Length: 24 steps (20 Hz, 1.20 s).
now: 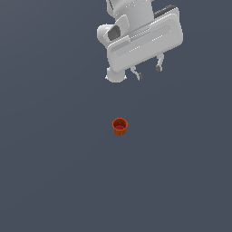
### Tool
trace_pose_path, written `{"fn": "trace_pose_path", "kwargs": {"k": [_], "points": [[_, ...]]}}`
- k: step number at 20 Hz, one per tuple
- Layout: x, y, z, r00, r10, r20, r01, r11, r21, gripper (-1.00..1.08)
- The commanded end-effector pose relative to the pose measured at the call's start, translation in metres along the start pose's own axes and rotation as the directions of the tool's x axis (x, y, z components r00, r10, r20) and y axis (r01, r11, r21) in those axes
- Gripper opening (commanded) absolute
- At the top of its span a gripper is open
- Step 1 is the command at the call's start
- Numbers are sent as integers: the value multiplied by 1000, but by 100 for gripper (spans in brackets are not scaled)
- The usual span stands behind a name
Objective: Pick up the object and move it to a goal position.
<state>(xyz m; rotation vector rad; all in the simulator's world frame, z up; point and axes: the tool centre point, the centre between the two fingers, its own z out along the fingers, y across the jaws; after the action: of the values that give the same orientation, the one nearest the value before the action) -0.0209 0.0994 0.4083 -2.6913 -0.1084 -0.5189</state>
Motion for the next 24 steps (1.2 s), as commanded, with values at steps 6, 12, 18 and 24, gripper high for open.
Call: {"fn": "trace_pose_path", "kwargs": {"k": [6, 12, 18, 24], "points": [[-5, -63, -37, 992, -78, -99, 83, 995, 54, 28], [-16, -107, -49, 977, -143, -161, 154, 986, 63, 28], [-30, -142, -43, 957, -206, -205, 220, 974, 47, 28], [-46, -163, -20, 937, -265, -229, 275, 961, 12, 28]]}}
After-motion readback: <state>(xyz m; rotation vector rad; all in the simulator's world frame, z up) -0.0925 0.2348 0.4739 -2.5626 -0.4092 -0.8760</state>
